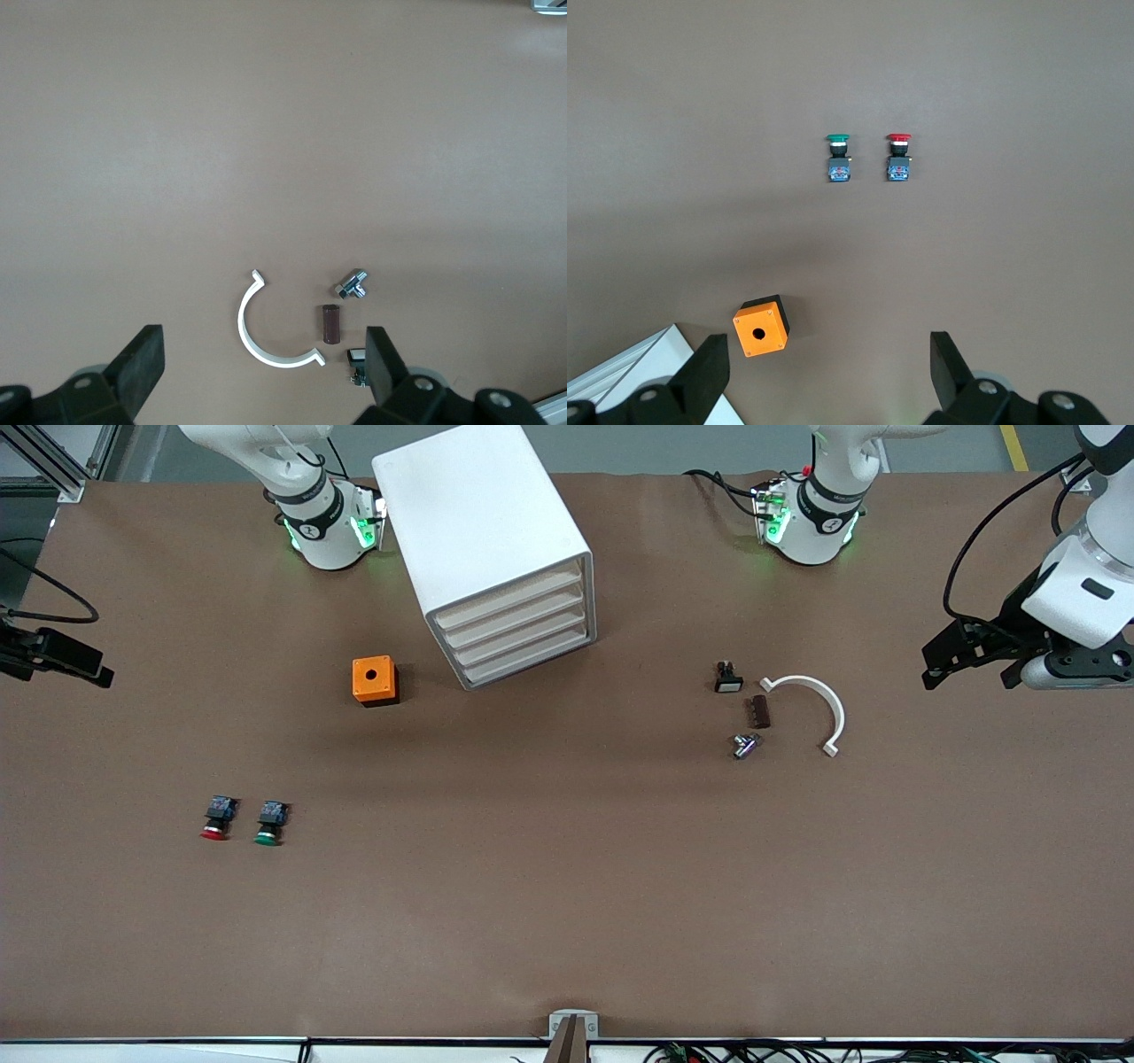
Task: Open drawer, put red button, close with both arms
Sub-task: 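Move the left gripper toward the white cabinet's top drawer handle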
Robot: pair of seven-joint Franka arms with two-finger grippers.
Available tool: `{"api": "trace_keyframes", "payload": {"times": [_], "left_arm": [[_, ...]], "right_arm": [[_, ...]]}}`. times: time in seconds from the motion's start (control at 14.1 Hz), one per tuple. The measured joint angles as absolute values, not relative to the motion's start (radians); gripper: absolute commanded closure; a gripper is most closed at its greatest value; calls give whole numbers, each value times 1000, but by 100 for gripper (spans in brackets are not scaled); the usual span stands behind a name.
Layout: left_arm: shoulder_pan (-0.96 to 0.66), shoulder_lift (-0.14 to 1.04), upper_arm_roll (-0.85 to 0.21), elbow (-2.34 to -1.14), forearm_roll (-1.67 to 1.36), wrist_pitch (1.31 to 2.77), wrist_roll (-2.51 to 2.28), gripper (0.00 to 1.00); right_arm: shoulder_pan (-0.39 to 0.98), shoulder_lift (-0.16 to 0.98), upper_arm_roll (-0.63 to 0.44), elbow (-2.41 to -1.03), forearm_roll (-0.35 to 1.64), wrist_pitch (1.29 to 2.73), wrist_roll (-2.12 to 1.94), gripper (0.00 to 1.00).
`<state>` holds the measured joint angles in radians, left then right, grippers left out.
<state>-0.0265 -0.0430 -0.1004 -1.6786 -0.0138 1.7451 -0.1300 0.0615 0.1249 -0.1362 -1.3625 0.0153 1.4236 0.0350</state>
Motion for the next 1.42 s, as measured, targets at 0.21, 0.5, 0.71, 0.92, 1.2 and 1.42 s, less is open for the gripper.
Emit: {"api": "trace_keyframes", "payload": {"times": [0.21, 0.5, 0.71, 0.92, 1.2, 1.42], "left_arm": [[-27, -39, -100, -1679, -14, 1733, -130, 0], [-28, -37, -102, -1677, -14, 1728, -140, 0], [-31, -37, -114, -1676, -14, 1708, -143, 0], [-32, -31, -133, -1676, -19, 1664, -144, 0], [-46, 41, -151, -1681, -178, 1630, -84, 0], [-88, 138, -200, -1682, -261, 1638, -78, 0]], "right_arm": [[61, 125, -136, -1362, 15, 1424, 35, 0], [61, 125, -137, -1361, 15, 1424, 35, 0], [61, 125, -137, -1360, 15, 1424, 35, 0], [61, 125, -137, -1359, 15, 1424, 35, 0], [59, 125, -139, -1359, 13, 1423, 35, 0], [37, 128, -148, -1360, 12, 1422, 29, 0]]}}
